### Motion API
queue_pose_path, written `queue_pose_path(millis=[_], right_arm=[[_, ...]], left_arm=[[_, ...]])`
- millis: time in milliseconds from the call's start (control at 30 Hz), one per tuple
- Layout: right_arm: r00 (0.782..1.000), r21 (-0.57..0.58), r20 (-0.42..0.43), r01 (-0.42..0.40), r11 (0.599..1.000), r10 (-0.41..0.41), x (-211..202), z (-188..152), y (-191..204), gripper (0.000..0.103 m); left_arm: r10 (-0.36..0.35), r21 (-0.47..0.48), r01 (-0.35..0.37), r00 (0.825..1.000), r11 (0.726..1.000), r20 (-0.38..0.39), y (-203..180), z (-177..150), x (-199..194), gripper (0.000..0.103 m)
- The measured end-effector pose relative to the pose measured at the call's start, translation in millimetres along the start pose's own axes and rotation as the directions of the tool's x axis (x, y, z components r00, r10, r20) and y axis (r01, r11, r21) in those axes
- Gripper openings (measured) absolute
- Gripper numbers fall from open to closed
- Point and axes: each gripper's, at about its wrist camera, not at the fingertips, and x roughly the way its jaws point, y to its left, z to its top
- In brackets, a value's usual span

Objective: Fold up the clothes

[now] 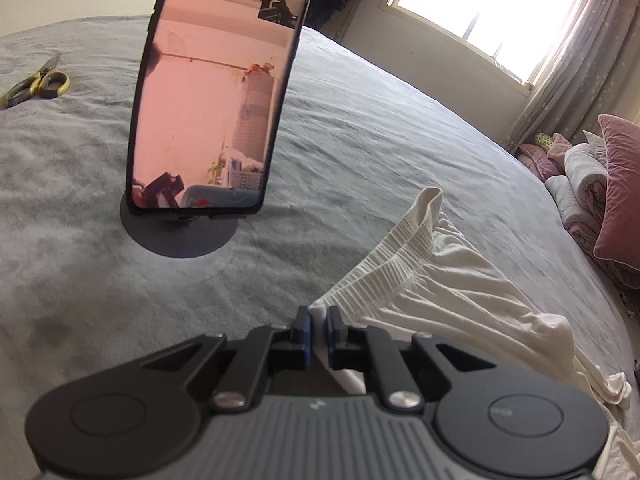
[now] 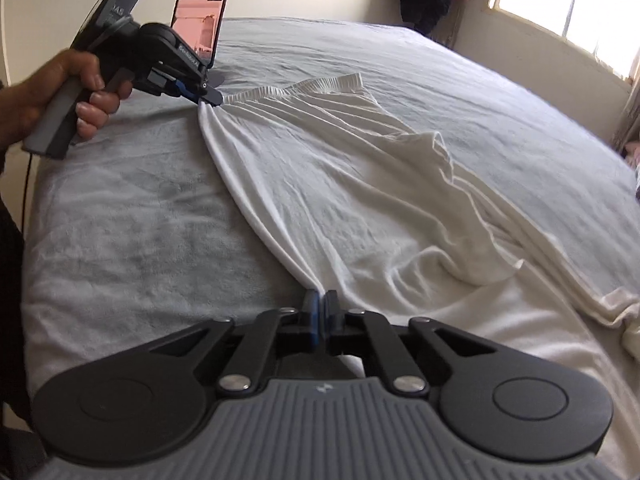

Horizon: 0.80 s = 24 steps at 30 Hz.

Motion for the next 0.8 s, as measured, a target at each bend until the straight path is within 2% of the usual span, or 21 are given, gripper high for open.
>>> queue_pose_path(millis=[100,267,500,633,700,733,800], right_arm=[[0.994,0.086,-0.007,-0.105,0.991,0.106,-10.0,3.7,-6.7,0.004],[0.977,0.11,0.01,-0.213,0.971,0.214,-26.3,6.5,2.0,0.004],[0.967,0.081,-0.012,-0.254,0.964,0.256,-27.3,7.5,25.5,0.004],[0.976,0.049,-0.044,-0.213,0.976,0.215,-18.2,4.7,30.8,0.005],[0.978,0.04,-0.048,-0.202,0.979,0.204,-16.7,3.0,32.3,0.007],[0.979,0.034,-0.047,-0.197,0.98,0.199,-18.0,2.8,33.1,0.013],[0.981,0.026,-0.042,-0.188,0.982,0.189,-21.9,3.2,34.4,0.015]], left_arm=[[0.017,-0.009,-0.017,1.0,1.0,0.007,0.0,1.9,-8.9,0.006],[0.07,-0.01,-0.07,0.997,0.998,0.029,6.3,2.4,-27.2,0.006],[0.149,-0.001,-0.149,0.989,0.989,0.0,22.2,-6.7,-43.3,0.006],[0.173,0.034,-0.172,0.985,0.984,-0.013,23.1,-14.2,-37.5,0.007],[0.185,0.061,-0.185,0.983,0.981,-0.001,19.8,-15.7,-38.3,0.012],[0.182,0.063,-0.183,0.983,0.981,0.01,18.7,-15.2,-41.3,0.014],[0.177,0.067,-0.179,0.984,0.982,0.033,16.5,-14.1,-47.4,0.02]])
